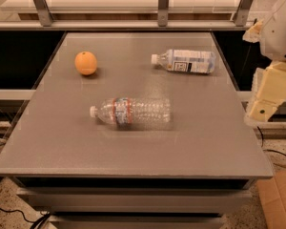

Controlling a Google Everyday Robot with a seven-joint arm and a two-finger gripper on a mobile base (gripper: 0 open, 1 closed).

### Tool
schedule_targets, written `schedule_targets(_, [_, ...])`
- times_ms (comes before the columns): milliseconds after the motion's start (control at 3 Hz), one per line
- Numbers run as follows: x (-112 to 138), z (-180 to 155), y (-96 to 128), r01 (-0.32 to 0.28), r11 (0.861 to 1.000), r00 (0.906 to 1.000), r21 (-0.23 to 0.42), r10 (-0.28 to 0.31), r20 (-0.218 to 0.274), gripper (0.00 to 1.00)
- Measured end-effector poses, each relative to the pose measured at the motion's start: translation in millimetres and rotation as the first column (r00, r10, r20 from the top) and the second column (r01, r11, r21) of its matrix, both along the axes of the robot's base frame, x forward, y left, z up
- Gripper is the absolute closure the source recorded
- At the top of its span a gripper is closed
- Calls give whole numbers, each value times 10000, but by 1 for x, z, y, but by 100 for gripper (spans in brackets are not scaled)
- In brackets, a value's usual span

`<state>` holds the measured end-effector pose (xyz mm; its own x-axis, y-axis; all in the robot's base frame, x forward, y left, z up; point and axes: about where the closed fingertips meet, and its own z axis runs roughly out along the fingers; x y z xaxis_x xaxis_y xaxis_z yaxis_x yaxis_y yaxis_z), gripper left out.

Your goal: Place water bottle upright

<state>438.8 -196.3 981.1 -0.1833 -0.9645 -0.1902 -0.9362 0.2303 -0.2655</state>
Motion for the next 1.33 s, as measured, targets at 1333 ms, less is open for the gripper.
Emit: schedule_targets(1333, [2, -46, 154, -3185, 9321, 9478, -1726, 3164, -407, 0])
